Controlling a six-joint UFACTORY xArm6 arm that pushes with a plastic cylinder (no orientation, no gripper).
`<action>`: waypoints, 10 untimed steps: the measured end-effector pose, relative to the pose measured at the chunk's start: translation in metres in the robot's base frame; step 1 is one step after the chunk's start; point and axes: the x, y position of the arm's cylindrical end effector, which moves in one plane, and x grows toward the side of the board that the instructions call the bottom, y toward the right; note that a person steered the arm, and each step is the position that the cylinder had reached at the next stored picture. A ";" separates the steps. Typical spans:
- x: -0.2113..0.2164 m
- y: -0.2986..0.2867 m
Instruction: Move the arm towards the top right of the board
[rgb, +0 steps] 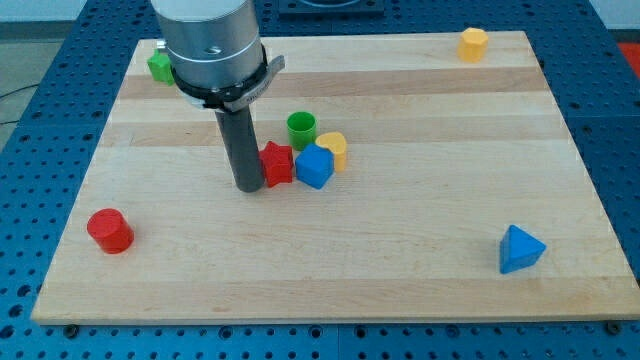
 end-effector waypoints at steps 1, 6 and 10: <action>0.005 0.032; -0.039 0.222; -0.192 0.379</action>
